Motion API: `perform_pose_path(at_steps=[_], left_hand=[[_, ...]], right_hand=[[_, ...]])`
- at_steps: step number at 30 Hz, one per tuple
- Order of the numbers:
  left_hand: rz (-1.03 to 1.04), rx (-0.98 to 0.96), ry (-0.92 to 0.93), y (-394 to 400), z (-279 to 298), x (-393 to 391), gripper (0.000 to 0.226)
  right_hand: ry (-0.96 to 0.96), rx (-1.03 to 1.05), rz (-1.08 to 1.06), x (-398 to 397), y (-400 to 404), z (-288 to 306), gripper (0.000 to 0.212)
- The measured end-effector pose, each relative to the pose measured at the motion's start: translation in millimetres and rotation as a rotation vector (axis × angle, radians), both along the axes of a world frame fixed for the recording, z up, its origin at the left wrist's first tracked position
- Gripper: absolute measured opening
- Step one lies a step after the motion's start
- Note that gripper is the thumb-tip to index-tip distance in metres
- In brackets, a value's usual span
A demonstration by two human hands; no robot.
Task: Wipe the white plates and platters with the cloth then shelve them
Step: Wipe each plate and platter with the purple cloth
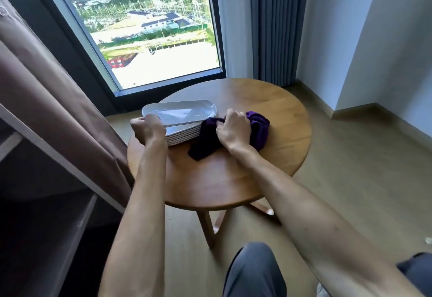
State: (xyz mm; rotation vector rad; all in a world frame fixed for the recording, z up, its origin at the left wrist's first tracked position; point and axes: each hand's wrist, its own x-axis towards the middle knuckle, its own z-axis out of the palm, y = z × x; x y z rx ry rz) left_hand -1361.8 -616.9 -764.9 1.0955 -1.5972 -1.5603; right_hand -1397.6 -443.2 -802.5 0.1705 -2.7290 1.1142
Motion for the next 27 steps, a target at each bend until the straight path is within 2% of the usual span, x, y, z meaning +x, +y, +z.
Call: perform_pose_path(at_steps=[2, 4, 7, 10, 13, 15, 17, 23, 27], left_hand=[[-0.107, 0.295, 0.131, 3.6, 17.3, 3.2, 0.01], [-0.195, 0.452, 0.172, 5.8, 25.3, 10.4, 0.013], [-0.265, 0.569, 0.232, 12.6, 27.0, 19.5, 0.014], [-0.27, 0.597, 0.349, 26.9, 25.9, 26.2, 0.017], [-0.27, 0.676, 0.48, 37.1, 19.4, 33.9, 0.03], [-0.315, 0.778, 0.538, 37.8, 15.7, 35.0, 0.042], [-0.326, 0.832, 0.585, 39.0, 15.1, 36.1, 0.038], [-0.455, 0.717, 0.609, 42.7, 15.2, 44.2, 0.027], [-0.481, 0.588, 0.59, 45.1, 15.1, 45.7, 0.025]], right_hand=[[0.005, -0.223, -0.141, -1.5, 2.8, 7.0, 0.027], [-0.054, -0.48, -0.251, -10.1, 10.5, 22.6, 0.022], [-0.009, -0.838, -0.365, -23.6, 29.2, 48.1, 0.02], [0.087, -1.011, -0.411, -28.2, 39.9, 63.9, 0.02], [0.103, -0.921, -0.369, -31.6, 40.2, 75.7, 0.022], [0.119, -0.734, -0.323, -32.8, 36.8, 79.8, 0.023], [0.17, -0.543, -0.253, -29.0, 27.6, 78.0, 0.023], [0.229, -0.114, -0.069, -14.9, -1.7, 56.0, 0.011], [0.24, -0.136, 0.047, -6.5, -17.7, 61.1, 0.018]])
